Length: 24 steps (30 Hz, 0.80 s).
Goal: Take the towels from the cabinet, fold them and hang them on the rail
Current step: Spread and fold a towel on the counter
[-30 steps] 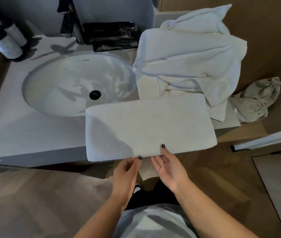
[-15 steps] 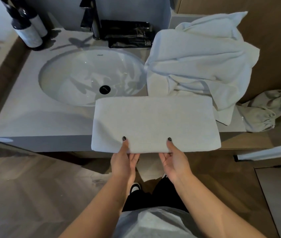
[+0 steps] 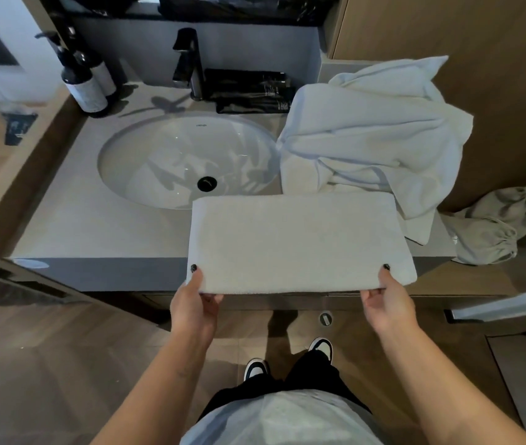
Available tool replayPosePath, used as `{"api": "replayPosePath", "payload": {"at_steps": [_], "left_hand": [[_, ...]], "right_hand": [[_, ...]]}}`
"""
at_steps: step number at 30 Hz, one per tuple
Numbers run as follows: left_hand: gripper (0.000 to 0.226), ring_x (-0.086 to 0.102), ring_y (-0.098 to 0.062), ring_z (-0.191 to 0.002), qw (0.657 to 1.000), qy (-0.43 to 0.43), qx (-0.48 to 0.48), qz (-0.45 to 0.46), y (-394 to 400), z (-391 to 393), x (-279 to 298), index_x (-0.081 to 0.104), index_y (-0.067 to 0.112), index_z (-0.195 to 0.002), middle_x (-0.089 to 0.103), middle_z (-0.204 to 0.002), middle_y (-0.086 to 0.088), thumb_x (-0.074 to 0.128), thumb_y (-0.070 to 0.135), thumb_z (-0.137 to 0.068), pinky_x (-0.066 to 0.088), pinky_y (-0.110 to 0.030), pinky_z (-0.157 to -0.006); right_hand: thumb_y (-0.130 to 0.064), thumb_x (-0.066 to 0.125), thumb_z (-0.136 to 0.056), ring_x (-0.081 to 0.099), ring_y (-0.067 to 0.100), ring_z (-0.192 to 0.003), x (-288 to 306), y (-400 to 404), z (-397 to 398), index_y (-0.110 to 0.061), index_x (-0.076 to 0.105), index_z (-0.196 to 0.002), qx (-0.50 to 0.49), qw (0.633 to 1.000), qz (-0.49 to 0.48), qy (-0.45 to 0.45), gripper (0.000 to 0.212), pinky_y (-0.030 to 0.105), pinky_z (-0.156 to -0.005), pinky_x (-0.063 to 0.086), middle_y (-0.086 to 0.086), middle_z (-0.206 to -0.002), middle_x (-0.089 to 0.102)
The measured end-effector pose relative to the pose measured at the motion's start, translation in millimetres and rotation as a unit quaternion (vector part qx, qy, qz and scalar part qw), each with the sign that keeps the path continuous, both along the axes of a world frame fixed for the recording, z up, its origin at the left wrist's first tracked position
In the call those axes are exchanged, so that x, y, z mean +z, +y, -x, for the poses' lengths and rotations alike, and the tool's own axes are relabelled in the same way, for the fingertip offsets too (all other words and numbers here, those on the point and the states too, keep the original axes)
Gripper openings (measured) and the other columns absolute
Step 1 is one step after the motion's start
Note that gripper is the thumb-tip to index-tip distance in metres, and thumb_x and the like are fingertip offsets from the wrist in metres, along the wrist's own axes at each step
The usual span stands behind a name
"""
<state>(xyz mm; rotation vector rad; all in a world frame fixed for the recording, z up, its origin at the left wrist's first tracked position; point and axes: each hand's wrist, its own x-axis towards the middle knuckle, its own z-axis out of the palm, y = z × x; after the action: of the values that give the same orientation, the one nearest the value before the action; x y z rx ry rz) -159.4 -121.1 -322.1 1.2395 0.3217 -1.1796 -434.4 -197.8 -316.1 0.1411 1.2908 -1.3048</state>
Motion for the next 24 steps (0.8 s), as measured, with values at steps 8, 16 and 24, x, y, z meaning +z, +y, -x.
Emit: {"api": "replayPosePath", "payload": {"at_steps": [8, 16, 24], "left_hand": [[0.047, 0.063, -0.005, -0.075, 0.85, -0.469, -0.237, 0.025, 19.3, -27.4, 17.1, 0.038, 0.035, -0.144, 0.066, -0.091, 0.005, 0.051, 0.019, -0.102, 0.052, -0.018, -0.061], [0.043, 0.054, -0.01, -0.1, 0.7, -0.499, -0.51, 0.035, 18.2, -65.0, 34.4, 0.054, 0.047, -0.125, 0.057, -0.123, 0.003, 0.051, 0.019, -0.092, 0.041, -0.017, -0.082], [0.068, 0.052, -0.015, -0.124, 0.587, -0.611, -0.531, 0.008, 22.1, -62.1, 45.0, 0.051, 0.044, -0.132, 0.055, -0.133, 0.005, 0.074, 0.003, -0.084, 0.037, -0.018, -0.103]], "right_hand": [[-0.006, 0.061, -0.094, 0.064, 0.02, -0.093, 17.4, -2.7, 48.9, -0.027, 0.04, -0.141, 0.192, 0.924, 0.051, 0.326, 0.056, 0.037, -0.074, 0.058, 0.002, -0.123, 0.054], [-0.007, 0.043, -0.1, 0.063, 0.022, -0.101, 44.7, -22.9, 98.3, -0.031, 0.063, -0.125, 0.516, 0.72, 0.137, 0.444, 0.04, 0.034, -0.08, 0.057, 0.001, -0.133, 0.056], [-0.001, 0.07, -0.085, 0.06, 0.004, -0.11, 54.4, -43.3, 123.9, -0.027, 0.061, -0.128, 0.636, 0.553, 0.187, 0.506, 0.05, 0.013, -0.09, 0.045, -0.01, -0.125, 0.062]]}}
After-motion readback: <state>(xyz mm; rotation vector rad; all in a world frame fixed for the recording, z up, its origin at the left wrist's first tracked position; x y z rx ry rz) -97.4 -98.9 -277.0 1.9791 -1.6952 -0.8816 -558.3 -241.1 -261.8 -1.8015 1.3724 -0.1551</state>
